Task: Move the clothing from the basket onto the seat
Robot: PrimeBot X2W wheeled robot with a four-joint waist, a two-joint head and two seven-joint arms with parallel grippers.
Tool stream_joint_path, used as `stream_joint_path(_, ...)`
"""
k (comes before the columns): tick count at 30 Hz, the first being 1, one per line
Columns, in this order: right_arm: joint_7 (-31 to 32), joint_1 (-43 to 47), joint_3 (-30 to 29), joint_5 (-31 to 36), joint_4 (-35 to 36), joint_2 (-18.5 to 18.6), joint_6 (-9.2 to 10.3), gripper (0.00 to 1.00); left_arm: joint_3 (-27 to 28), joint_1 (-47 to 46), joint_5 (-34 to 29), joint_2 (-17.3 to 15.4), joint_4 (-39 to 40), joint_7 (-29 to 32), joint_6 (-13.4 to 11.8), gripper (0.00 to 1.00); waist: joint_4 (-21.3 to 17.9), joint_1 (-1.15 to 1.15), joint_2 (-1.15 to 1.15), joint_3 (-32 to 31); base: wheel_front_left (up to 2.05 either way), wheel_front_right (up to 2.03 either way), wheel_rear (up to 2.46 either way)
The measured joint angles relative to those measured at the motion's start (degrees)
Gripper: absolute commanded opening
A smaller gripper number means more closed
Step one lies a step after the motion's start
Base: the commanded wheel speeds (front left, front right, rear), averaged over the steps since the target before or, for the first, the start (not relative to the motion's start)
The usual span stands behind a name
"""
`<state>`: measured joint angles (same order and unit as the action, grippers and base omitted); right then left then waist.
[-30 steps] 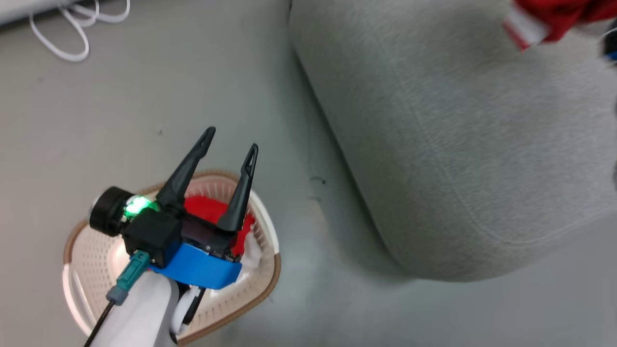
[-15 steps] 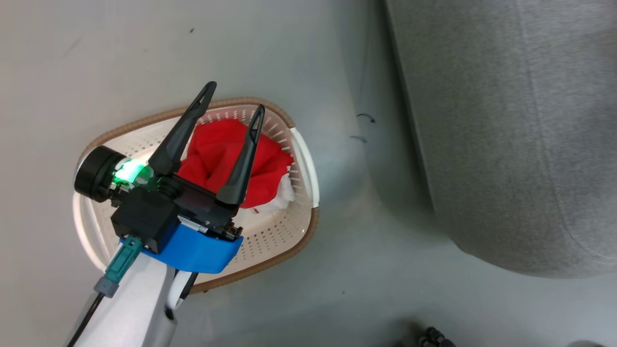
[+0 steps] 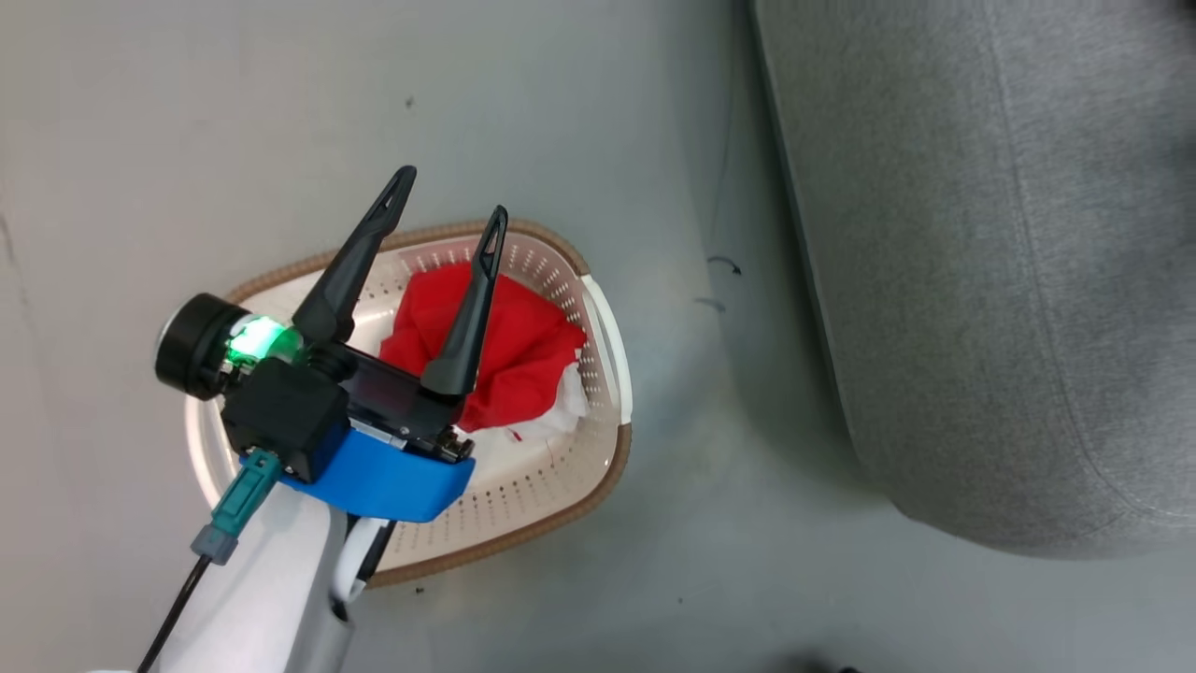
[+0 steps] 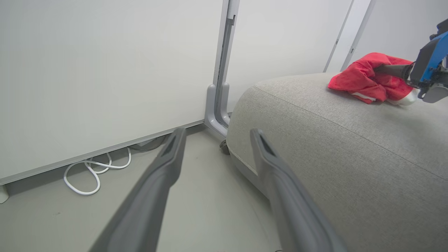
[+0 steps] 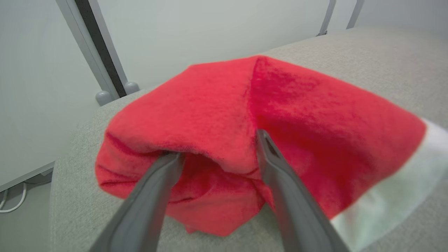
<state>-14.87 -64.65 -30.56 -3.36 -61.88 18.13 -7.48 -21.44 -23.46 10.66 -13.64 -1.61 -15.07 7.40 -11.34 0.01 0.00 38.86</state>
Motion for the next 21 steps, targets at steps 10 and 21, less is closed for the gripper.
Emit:
stream_joint_path(10,-0.1,8.5,7.5,0.9,-0.9,-1.5,0.00,1.00,2.8,4.1,1.7,3.6,-5.3,0.0,0.0,1.00,0.7,-0.01,0.00,-10.1,0.00,0.00,0.00)
stream_joint_path(21,-0.2,23.3,17.6,-4.3,10.6,-6.5,0.00,1.00,8.5,10.7,2.0,7.1,-11.0,0.0,0.0,1.00,2.4,-0.02,0.00,-22.5,0.00,0.00,0.00)
